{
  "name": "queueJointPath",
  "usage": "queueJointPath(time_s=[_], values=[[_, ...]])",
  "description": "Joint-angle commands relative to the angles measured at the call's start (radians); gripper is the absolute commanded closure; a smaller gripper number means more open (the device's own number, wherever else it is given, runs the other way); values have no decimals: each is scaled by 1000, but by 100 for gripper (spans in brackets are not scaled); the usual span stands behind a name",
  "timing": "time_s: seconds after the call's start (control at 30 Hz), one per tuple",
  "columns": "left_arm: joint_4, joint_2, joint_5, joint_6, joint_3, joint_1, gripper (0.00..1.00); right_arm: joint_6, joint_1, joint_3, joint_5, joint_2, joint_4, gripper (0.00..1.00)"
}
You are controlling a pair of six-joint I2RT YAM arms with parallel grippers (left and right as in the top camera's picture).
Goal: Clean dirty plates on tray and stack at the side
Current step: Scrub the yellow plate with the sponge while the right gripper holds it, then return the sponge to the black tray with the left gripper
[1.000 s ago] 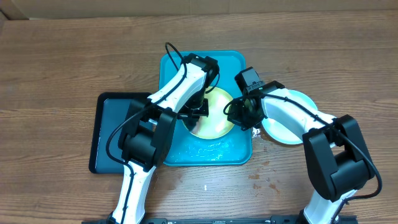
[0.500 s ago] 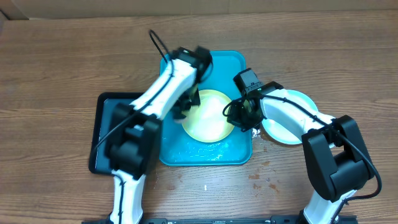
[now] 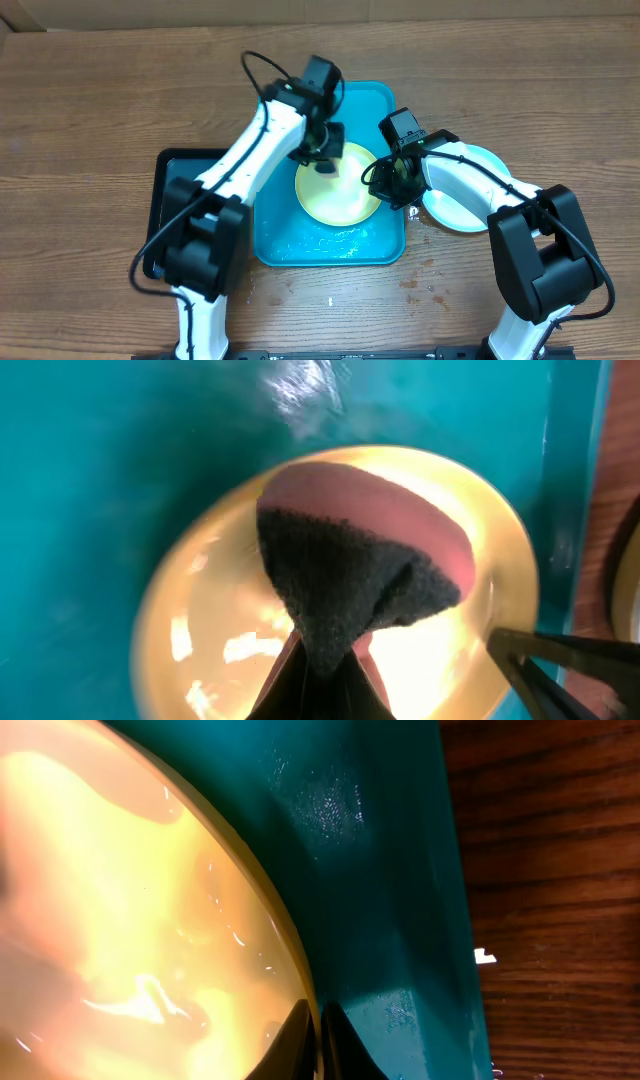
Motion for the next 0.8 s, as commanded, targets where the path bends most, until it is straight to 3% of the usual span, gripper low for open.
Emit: queueJointPath(time_s=[0.0, 0.1, 0.2, 0.4, 0.6, 0.77], values=[[42, 95, 49, 55, -36, -5, 96, 1, -7, -3, 59, 5, -5, 96], [32, 146, -59, 48, -36, 5, 96, 1, -7, -3, 59, 5, -5, 96], [-77, 154, -310, -122, -34, 21, 96, 1, -7, -3, 59, 5, -6, 96], [-201, 119, -499, -217, -16, 38, 96, 1, -7, -3, 59, 5, -5, 96], [-259, 75, -513, -223, 30, 42, 96, 0, -7, -3, 59, 5, -5, 96], [-316, -38, -399, -223, 98, 48, 96, 0, -7, -3, 59, 5, -9, 96]])
